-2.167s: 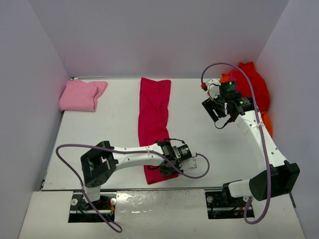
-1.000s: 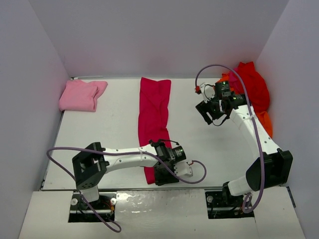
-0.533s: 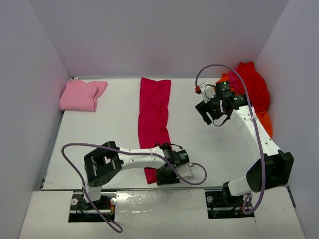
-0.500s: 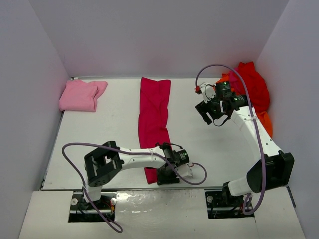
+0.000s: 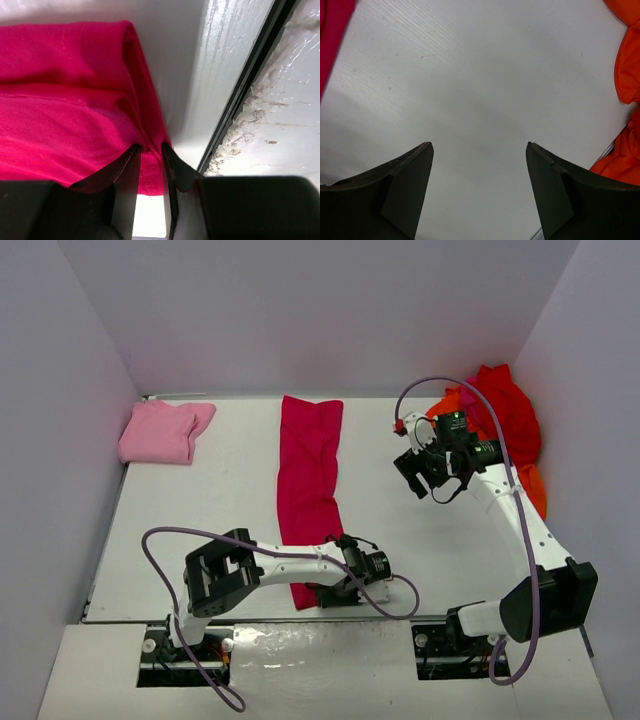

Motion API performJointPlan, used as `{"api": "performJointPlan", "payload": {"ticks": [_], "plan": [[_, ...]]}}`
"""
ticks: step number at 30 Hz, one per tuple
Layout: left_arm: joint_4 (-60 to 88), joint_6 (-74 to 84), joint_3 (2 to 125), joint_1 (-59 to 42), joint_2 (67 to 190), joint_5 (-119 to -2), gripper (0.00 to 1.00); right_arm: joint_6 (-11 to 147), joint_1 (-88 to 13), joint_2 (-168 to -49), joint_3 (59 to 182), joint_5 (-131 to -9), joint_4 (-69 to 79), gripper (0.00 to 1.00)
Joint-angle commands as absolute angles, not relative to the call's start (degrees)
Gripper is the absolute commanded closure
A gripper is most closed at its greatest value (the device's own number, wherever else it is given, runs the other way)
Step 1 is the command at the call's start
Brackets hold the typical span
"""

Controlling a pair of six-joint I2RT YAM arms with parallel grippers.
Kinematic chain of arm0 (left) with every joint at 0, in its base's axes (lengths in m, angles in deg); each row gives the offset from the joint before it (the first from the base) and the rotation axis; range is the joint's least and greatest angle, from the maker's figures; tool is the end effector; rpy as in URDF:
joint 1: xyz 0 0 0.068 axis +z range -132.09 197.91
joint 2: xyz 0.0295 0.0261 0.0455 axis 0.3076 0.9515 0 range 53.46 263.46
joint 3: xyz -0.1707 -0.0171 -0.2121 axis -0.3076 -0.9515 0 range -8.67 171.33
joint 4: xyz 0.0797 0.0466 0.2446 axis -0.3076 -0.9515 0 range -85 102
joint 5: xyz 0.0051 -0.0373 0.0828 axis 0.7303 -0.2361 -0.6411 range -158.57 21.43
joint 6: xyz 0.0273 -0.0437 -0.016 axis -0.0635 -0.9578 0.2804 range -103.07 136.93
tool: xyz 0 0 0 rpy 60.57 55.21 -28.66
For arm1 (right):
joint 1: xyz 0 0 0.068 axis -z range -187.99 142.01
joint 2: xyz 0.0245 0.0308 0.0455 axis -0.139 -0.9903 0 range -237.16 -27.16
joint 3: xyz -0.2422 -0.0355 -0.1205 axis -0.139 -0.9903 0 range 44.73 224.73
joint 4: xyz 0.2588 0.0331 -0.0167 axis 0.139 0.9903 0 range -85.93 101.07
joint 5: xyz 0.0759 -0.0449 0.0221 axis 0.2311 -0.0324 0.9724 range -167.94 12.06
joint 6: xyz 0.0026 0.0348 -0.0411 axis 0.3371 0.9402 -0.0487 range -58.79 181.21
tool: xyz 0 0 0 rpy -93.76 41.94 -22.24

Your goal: Fold and stack the t-shirts

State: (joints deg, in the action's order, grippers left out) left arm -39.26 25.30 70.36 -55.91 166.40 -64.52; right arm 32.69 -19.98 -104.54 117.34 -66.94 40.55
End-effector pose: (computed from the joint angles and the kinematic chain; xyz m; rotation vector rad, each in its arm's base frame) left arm 0.1004 -0.3550 0.1605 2.0445 2.3365 -0.1633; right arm 0.2856 0.0676 0.3388 -0.8801 2.0985 0.0686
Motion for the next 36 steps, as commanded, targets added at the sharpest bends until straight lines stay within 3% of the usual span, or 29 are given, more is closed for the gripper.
{"api": "performJointPlan", "payload": {"ticks": [1, 10, 16, 26, 27, 29, 36], "plan": [[-34.7, 25.7, 69.8, -56.2, 171.0, -61.0, 0.70, 31.8, -19.9, -101.3, 116.9, -66.3, 39.3, 0.28], [-34.4, 25.5, 70.0, -56.1, 170.6, -58.3, 0.59, 31.9, -19.9, -101.3, 116.4, -66.3, 39.1, 0.28], [-32.1, 24.6, 68.5, -56.2, 172.6, -61.0, 0.80, 32.6, -20.2, -99.9, 116.3, -65.6, 39.2, 0.27], [-32.2, 23.9, 70.4, -57.0, 178.0, -62.9, 0.79, 32.3, -20.8, -97.9, 115.8, -65.4, 39.4, 0.27], [-32.2, 23.8, 70.6, -57.1, 178.4, -62.9, 0.82, 32.2, -20.8, -97.5, 115.7, -65.4, 39.4, 0.27], [-32.1, 23.9, 70.9, -57.3, 179.3, -63.0, 0.99, 32.1, -20.8, -97.1, 115.3, -65.4, 39.5, 0.27], [-33.2, 25.3, 72.3, -57.4, 179.1, -63.6, 1.00, 31.0, -20.8, -95.8, 113.4, -66.0, 39.5, 0.27]]}}
